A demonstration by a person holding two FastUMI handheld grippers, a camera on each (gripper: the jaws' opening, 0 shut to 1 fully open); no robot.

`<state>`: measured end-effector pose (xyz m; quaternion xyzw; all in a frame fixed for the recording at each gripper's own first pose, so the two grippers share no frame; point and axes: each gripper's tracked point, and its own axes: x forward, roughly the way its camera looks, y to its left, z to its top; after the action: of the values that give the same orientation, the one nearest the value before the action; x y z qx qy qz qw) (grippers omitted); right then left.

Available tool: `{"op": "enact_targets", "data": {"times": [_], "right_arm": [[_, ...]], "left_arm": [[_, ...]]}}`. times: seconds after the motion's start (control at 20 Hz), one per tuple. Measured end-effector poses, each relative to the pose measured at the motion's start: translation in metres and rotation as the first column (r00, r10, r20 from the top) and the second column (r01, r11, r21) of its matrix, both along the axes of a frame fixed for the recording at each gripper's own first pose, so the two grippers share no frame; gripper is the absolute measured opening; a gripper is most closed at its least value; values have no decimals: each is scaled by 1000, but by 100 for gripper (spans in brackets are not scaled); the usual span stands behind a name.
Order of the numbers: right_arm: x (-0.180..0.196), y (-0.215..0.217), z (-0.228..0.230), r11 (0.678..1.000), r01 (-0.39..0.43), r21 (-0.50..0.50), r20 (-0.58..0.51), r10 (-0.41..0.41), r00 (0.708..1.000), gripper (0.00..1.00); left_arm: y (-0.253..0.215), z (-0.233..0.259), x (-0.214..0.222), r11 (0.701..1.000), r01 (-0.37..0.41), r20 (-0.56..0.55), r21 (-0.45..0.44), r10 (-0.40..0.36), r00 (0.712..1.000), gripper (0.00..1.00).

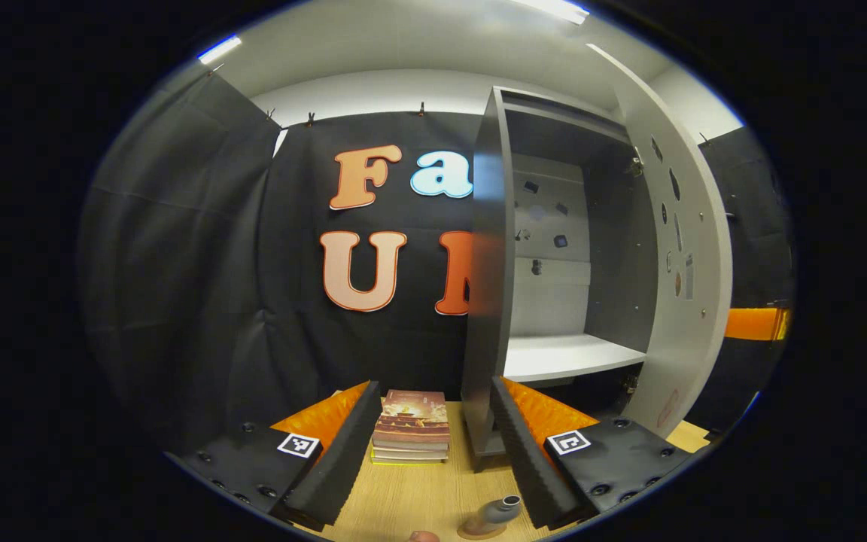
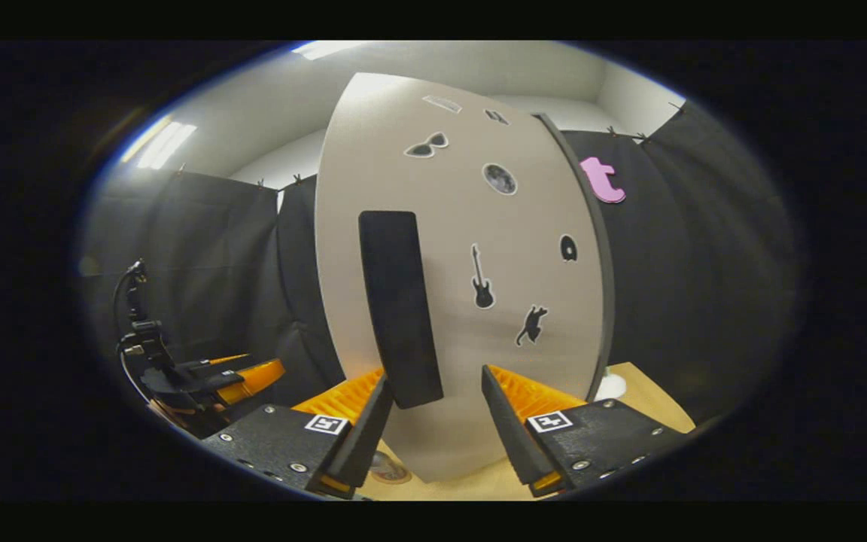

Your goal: Open the cabinet door with the right hand, grasp the bottle in the cabinet with the left hand and place it on the coaster, then close the cabinet door with the right hand.

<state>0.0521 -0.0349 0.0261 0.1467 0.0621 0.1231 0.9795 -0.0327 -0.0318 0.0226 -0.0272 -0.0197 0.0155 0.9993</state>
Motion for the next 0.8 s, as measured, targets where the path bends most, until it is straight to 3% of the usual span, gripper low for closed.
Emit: {"op": "enact_targets", "data": {"times": [0.05, 0.1, 0.25, 0.45, 0.8], "right_arm": [[-1, 9, 2, 1000, -22, -2, -1, 22, 1000, 73], [3, 16, 3, 999, -38, -6, -2, 38, 999, 61], [23, 38, 2, 998, -43, -38, 6, 43, 999, 41], [35, 44, 3, 999, -21, -49, -3, 21, 1000, 35], [61, 53, -2, 999, 24, -34, -19, -24, 1000, 32]], "left_arm": [[4, -1, 3, 1000, -2, -1, -3, 2, 1000, 94], [6, 0, 6, 1000, -4, 0, -6, 4, 1000, 95], [15, 2, 18, 1000, -6, 5, -17, 6, 1000, 94], [26, -2, 32, 1000, -11, 6, -24, 11, 1000, 94], [28, -5, 55, 1000, 7, 13, -17, -7, 1000, 94]]}}
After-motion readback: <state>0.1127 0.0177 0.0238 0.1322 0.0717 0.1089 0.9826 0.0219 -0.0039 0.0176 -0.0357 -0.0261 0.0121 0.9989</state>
